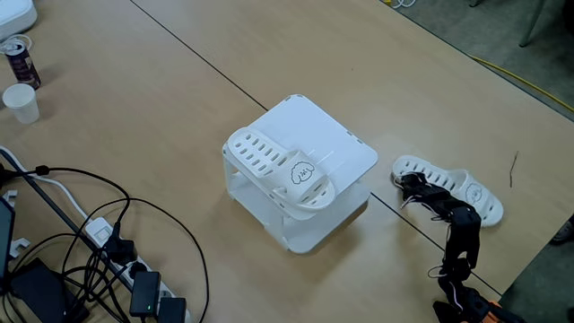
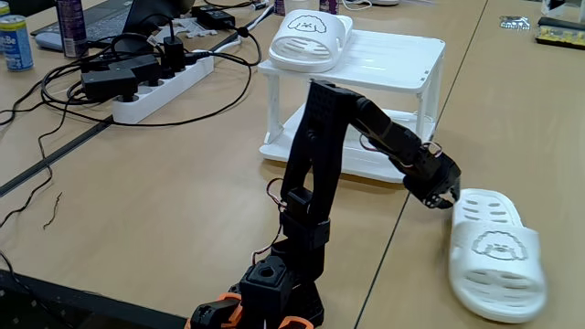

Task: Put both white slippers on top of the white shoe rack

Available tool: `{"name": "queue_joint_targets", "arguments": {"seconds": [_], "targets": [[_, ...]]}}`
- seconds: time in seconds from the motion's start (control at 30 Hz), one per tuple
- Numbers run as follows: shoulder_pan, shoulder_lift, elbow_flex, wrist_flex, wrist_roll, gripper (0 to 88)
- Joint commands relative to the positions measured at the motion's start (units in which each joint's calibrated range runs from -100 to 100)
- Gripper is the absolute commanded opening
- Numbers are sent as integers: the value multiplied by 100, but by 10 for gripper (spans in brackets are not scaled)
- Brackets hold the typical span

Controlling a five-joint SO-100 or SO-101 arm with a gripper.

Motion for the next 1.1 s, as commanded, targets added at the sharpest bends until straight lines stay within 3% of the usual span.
{"name": "queue_joint_targets", "arguments": {"seconds": [0.0, 0.4, 0.63, 0.77, 0.83, 0.93, 1.07], "targets": [[195, 426, -858, -57, 42, 7], [985, 1326, -2121, -57, 42, 7], [1034, 1225, -2428, -57, 42, 7], [886, 754, -2581, -57, 42, 14], [796, 552, -2500, -48, 42, 59], [631, 31, -2067, -48, 42, 114], [426, -1215, -1255, -40, 42, 118]]}}
